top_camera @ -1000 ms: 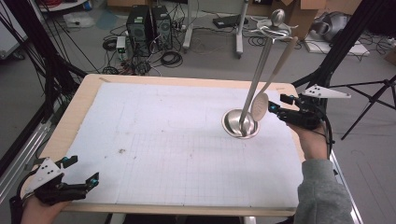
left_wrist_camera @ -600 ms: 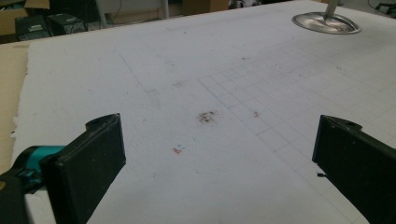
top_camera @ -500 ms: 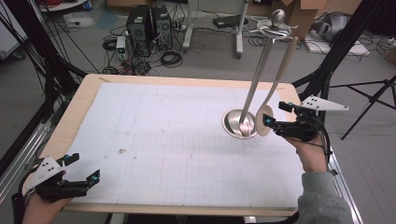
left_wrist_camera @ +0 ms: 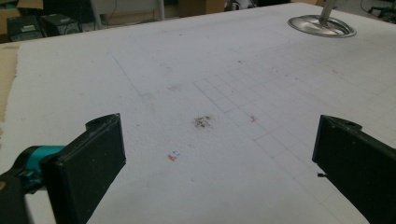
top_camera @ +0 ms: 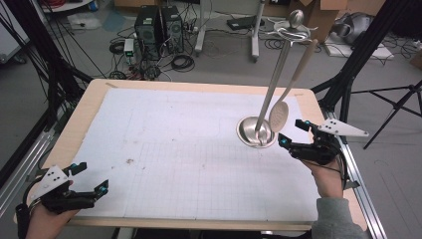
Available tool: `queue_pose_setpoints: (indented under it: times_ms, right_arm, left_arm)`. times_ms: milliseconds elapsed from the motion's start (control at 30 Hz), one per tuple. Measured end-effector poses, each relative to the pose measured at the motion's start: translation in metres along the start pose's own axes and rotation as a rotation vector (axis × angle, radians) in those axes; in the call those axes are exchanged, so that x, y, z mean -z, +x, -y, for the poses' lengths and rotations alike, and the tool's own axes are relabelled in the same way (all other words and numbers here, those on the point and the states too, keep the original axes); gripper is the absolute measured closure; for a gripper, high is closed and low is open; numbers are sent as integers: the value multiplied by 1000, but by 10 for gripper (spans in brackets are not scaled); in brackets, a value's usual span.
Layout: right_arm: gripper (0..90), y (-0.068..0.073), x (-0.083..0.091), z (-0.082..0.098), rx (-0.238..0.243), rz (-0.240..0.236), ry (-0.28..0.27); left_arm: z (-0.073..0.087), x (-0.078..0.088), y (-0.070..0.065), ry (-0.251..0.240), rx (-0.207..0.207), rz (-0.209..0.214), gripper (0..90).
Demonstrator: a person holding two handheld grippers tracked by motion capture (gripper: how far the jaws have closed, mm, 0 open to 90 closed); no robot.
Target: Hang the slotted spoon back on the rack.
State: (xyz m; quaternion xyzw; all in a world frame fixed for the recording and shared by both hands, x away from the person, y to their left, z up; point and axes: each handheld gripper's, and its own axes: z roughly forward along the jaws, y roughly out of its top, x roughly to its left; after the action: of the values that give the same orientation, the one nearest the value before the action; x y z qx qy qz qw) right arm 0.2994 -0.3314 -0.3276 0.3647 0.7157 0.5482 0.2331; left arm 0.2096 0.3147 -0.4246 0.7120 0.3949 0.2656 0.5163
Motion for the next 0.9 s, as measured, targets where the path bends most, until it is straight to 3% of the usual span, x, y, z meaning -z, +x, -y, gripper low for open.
queue_pose_setpoints:
  times_ms: [333,667,900]
  right_arm:
    - [145,6,4,12,14,8,-1]
    - [144,11,11,27,-6,11,-39]
    - [144,17,9,41,-14,5,-38]
  left_arm:
    - [0,-4,-1,4,-3,11,28]
    - [1,-8,-3,3,0,17,28]
    - [1,-10,-6,-19,1,57,28]
